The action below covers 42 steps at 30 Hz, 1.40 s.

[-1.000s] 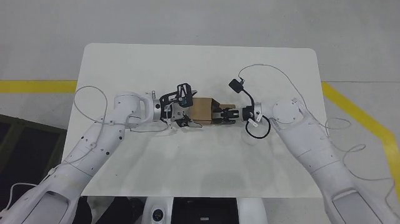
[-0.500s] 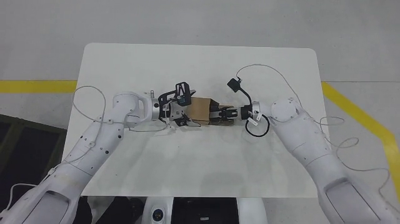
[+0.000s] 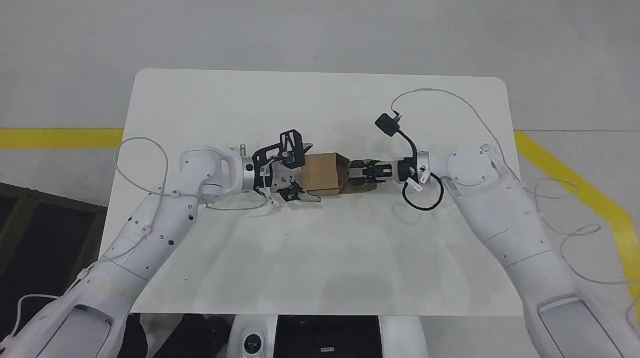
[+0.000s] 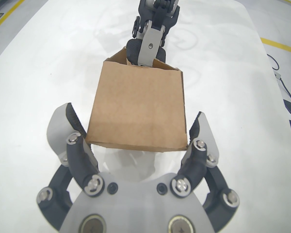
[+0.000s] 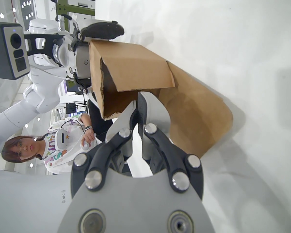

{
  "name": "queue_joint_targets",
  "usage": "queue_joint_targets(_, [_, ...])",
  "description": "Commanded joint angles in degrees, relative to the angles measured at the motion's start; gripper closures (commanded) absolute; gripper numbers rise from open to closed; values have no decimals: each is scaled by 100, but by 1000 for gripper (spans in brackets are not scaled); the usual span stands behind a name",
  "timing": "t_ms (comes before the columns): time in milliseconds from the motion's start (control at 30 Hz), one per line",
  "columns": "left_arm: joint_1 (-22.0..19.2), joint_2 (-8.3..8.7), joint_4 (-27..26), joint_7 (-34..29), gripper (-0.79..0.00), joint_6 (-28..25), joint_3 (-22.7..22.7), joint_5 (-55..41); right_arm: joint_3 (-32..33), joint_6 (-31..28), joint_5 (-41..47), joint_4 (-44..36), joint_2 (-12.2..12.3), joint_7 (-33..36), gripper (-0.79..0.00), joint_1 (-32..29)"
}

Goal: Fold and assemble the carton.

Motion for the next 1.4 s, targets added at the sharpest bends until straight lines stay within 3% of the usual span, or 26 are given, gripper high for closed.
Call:
queue_joint_targets(0, [4, -3, 0, -6, -785, -4, -9, 1, 115, 77, -64, -130, 51, -29, 0, -101])
queue_joint_targets(367, [19, -20, -1, -45, -785, -34, -41, 7, 115, -94, -70, 43, 57, -331, 0, -149])
queue_joint_targets(1367, [26, -58, 64, 2, -785, -252, -99, 108, -1145, -861, 1307, 1626, -658, 435, 0, 890])
